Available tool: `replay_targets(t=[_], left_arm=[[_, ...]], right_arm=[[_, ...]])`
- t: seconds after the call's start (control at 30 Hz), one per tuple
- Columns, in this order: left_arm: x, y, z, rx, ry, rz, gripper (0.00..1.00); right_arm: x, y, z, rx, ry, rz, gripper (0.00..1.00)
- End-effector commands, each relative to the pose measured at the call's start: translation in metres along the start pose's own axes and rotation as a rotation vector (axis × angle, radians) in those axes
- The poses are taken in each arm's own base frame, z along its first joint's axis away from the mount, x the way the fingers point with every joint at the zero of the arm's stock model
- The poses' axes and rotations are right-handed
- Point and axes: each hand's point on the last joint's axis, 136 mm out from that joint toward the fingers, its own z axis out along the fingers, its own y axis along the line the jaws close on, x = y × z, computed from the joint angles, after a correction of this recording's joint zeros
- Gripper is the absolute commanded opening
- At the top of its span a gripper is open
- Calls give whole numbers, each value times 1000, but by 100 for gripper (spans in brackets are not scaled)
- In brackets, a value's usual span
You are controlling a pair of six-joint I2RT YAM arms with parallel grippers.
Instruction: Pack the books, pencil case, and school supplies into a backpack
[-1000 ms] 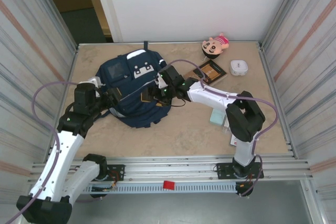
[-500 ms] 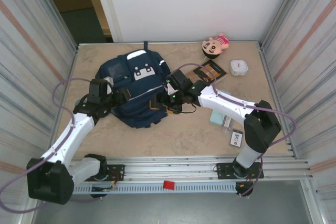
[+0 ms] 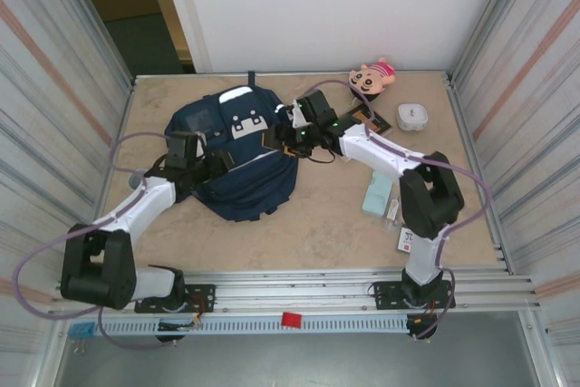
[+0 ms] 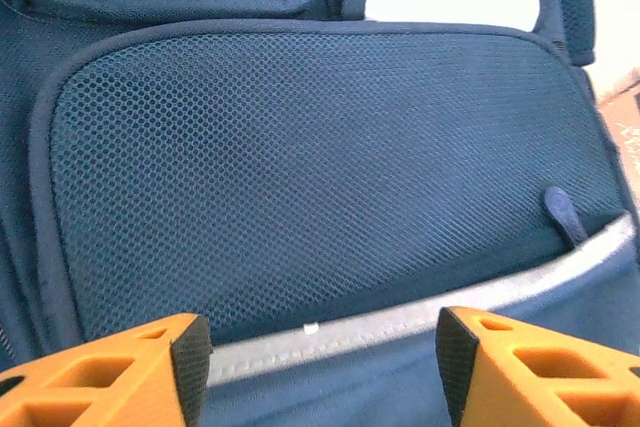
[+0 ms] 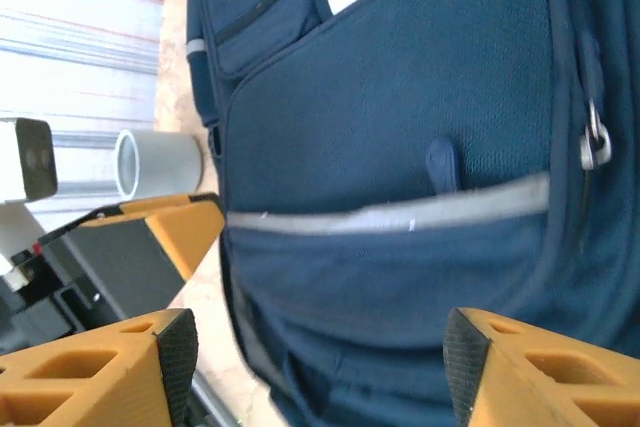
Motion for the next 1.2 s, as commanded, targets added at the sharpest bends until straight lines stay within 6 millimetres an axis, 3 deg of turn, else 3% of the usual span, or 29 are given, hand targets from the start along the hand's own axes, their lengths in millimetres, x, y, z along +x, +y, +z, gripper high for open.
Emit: replay_targets(t=[0.0,0.17,0.37,0.57,0.73,0.87,1.0,1.07,1.17], left_arm=[[-13,-3,10,-13,-28,0,63],[4,16,29,-74,34,-18,63],[28,37,28,-131,73,-58,63],[49,53,12,-174,88,-81,63],[48,49,-12,-169,41,-82,63],[36,31,-34,-134,-14,-55,63],[17,-5,-54,-57,-69,-9,63],[10,-26,-57,-5,-78,22,63],[6,-59,-55,66,-63,67,63]], right_arm=[[2,-7,32,-18,38,-69,66],[26,-42,60,52,96,-30,64],[70,-51,58,63,120,28,64],[105,-25,51,44,126,19,64],[102,-4,37,33,87,-10,66],[93,12,12,18,52,-39,66],[70,21,-36,9,-18,-61,66],[52,21,-65,2,-58,-61,66],[30,-1,-110,80,-85,-60,66]])
